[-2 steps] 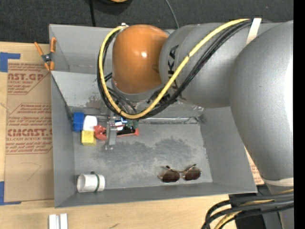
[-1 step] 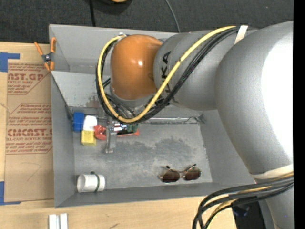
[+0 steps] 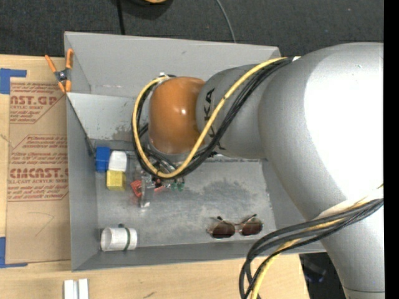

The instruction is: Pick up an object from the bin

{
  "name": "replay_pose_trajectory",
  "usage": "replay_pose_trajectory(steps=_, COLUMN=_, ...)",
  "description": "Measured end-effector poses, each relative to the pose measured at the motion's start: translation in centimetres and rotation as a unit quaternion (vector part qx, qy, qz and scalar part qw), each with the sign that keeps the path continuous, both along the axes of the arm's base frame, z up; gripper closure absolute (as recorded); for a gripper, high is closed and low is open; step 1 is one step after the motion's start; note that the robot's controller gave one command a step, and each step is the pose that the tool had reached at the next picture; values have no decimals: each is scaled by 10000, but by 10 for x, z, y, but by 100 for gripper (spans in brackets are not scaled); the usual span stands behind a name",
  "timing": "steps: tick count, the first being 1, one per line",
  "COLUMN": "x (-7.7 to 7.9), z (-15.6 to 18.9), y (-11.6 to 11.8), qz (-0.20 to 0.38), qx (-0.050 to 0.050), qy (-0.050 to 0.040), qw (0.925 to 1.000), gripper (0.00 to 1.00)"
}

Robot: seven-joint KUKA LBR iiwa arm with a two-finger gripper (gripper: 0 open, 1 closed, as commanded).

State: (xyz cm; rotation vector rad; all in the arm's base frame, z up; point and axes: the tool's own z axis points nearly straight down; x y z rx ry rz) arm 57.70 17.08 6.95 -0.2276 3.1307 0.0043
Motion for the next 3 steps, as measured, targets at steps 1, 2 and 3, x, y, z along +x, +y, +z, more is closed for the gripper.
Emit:
replay_pose_trajectory(steps=1, x=0, z=0, y=0, qz=-1, qx=1, qy=1, qw=10000, gripper=100)
replay_pose_trajectory(steps=2, x=3, z=2, y=8, qz=-28, qx=-9, qy=9, qw=10000, gripper=100)
replay_pose_trajectory(steps=3, x=4, z=188, y=17, qz=13, qx=15, qy=-48, qw=10000, gripper=100)
